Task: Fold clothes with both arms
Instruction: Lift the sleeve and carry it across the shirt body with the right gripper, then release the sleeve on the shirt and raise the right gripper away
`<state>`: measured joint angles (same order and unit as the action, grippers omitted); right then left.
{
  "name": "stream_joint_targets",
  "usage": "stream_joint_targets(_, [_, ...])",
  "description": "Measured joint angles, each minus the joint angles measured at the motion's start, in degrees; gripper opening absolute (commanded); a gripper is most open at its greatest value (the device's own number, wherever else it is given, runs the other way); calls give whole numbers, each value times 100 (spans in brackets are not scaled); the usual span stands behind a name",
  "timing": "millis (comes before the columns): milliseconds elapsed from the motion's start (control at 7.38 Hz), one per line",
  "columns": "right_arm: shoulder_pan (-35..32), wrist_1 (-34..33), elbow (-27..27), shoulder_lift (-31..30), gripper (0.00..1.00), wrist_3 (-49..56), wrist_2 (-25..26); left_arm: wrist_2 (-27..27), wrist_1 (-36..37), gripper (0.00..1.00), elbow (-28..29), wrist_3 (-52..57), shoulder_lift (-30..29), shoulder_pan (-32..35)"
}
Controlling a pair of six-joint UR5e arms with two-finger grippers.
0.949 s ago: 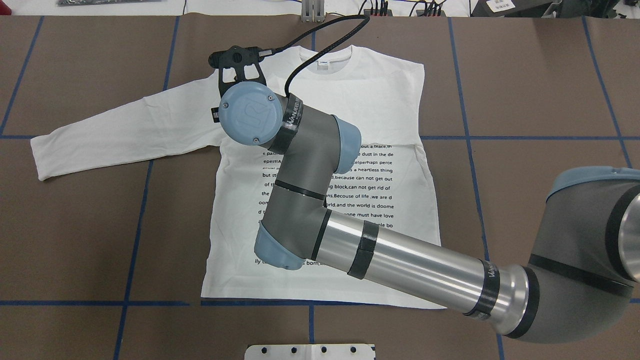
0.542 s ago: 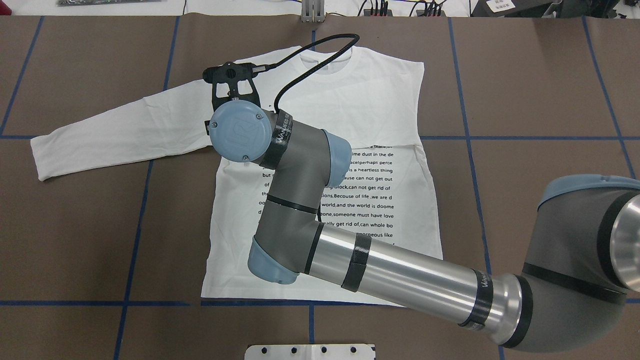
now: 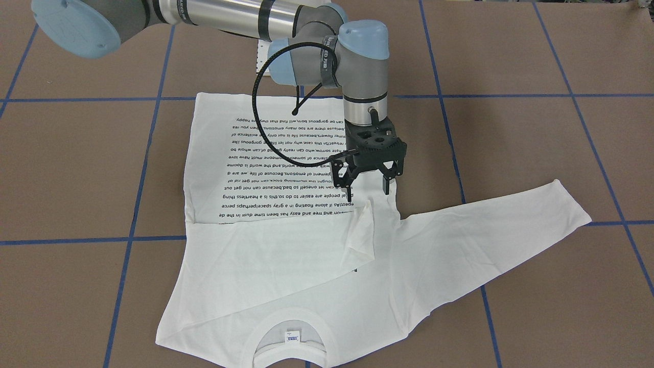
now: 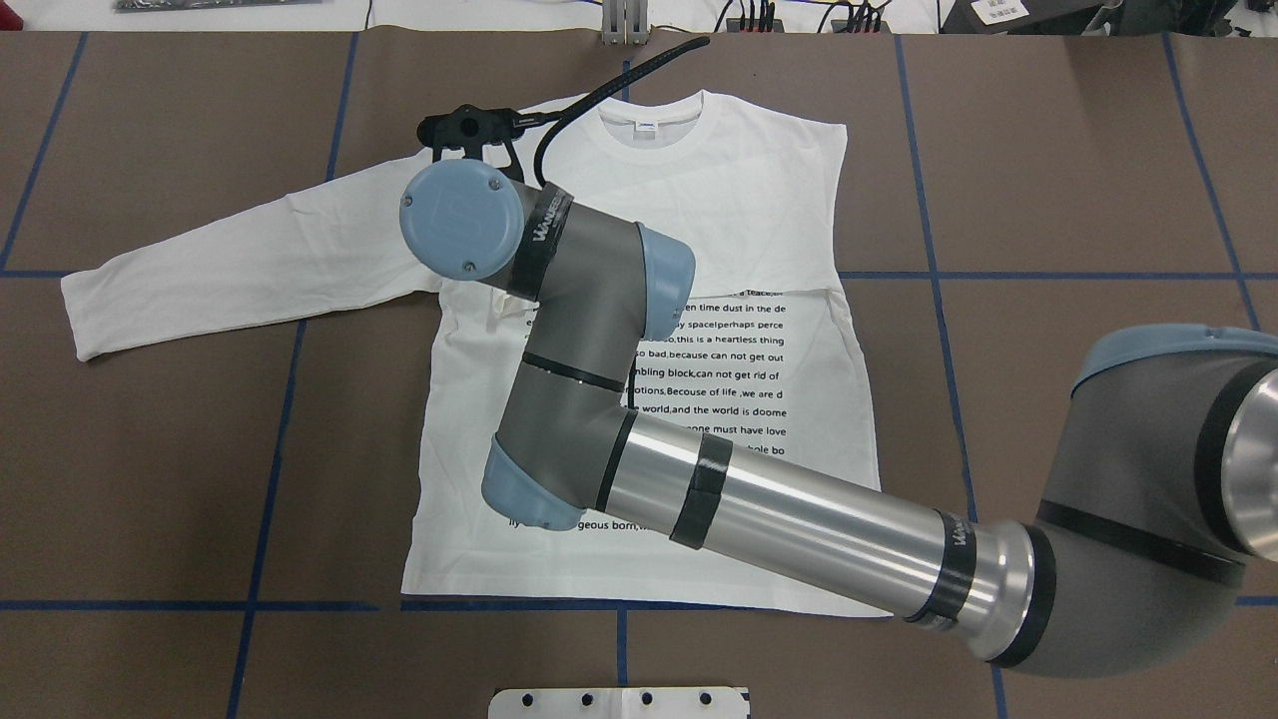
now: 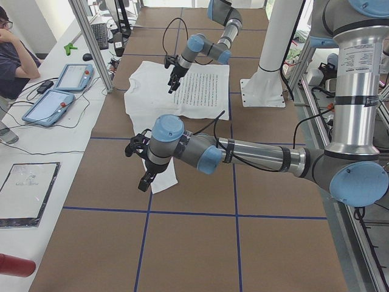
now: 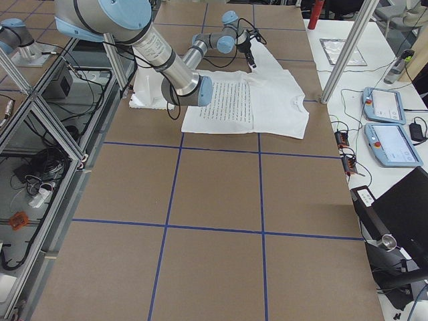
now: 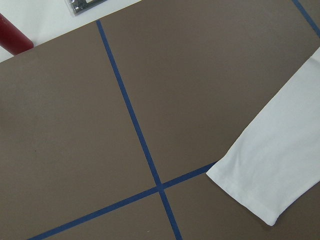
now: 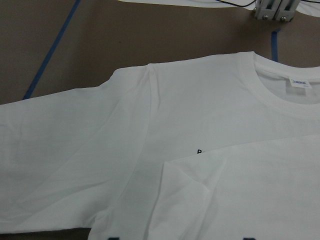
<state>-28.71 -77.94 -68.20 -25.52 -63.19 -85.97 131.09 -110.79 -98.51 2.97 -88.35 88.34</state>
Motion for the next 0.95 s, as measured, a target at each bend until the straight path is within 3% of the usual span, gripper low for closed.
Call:
stream_joint_targets(407, [-927,-867,-320,-317,100,252,-1652,-11,-480,100,235,-456,2,-574])
stream_joint_targets(949, [-2292,-1684,-2744,-2671,100,2400,-2868,-78,-2148,96,1147,-2332,106,-1404])
